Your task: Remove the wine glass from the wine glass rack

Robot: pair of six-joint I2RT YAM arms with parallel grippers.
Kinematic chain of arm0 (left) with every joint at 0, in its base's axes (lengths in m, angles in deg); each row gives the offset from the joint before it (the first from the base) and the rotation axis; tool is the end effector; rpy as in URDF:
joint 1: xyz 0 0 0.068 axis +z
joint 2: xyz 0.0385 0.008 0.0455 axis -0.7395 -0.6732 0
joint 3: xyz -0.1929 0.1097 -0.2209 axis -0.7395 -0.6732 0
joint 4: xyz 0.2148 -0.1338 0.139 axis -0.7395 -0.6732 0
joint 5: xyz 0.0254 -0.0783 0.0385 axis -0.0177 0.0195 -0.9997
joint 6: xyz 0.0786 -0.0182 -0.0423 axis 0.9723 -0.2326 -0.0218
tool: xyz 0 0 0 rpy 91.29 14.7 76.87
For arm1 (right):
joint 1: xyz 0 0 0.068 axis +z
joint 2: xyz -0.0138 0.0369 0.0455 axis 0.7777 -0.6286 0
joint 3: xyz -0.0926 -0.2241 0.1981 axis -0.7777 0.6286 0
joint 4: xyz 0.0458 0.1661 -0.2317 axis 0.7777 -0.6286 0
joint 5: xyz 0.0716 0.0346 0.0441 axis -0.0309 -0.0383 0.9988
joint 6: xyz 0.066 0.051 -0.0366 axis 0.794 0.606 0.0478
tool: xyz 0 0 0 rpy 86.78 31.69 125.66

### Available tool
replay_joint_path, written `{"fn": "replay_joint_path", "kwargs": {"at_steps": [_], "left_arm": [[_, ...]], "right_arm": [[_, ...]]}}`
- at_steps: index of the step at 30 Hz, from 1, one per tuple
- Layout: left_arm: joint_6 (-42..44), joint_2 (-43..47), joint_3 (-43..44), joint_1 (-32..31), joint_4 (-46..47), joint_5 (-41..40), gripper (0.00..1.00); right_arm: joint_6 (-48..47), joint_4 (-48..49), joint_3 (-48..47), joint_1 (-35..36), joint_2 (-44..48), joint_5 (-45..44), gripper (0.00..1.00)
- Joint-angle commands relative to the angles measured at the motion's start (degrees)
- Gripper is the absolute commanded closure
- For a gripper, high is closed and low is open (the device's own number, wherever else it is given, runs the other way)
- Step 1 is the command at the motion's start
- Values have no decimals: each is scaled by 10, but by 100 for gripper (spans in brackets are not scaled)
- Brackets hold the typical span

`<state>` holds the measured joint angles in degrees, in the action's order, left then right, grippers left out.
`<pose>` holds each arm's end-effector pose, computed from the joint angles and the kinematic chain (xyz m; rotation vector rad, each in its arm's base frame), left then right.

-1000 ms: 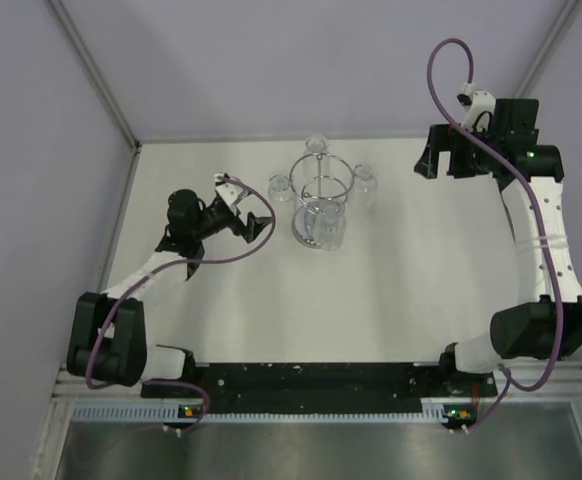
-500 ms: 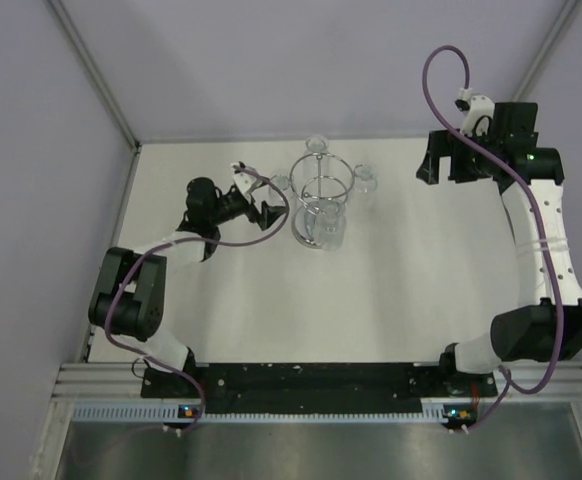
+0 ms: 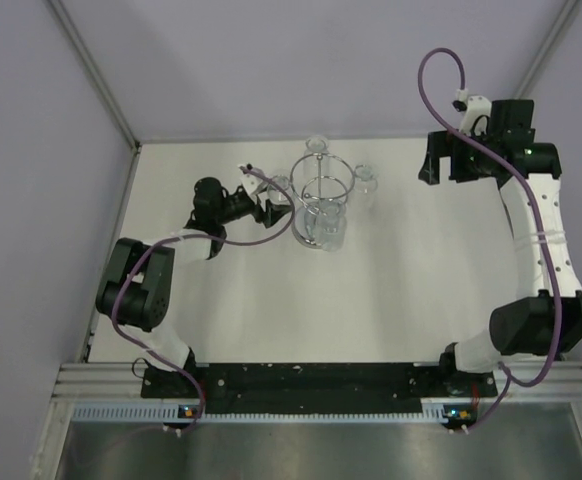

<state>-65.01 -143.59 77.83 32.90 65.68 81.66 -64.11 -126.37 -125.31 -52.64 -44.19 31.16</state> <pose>0.3854 -0.1640 0.2478 0.9456 1.3379 -0.7295 0.3573 0.0146 0.4355 -0.2522 2.2714 0.2786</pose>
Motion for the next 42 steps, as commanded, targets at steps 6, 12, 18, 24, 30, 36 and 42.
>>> {"fn": "replay_joint_path", "kwargs": {"at_steps": [6, 12, 18, 24, 30, 36, 42], "left_arm": [[-13, 8, 13, -2, 59, 38, 53], [-51, 19, 10, -2, 93, 28, 100], [-64, 49, 3, -1, 103, 6, 100], [-44, 80, -27, 10, 93, -15, 100], [-29, 118, -65, 26, 63, -16, 100], [-31, 163, -97, 46, 10, -21, 100], [-44, 247, -109, 55, -97, -36, 100]], "right_arm": [[-19, 1, -31, -4, -12, -12, 1], [-27, -5, -42, -3, -11, -19, 1], [-32, -6, -53, -4, -13, -22, 1], [-32, -6, -60, -3, -16, -15, 1], [-31, -6, -72, -3, -20, -6, 1], [-29, 0, -77, -3, -21, 10, 1], [-18, 17, -99, -3, -22, 35, 1]]}}
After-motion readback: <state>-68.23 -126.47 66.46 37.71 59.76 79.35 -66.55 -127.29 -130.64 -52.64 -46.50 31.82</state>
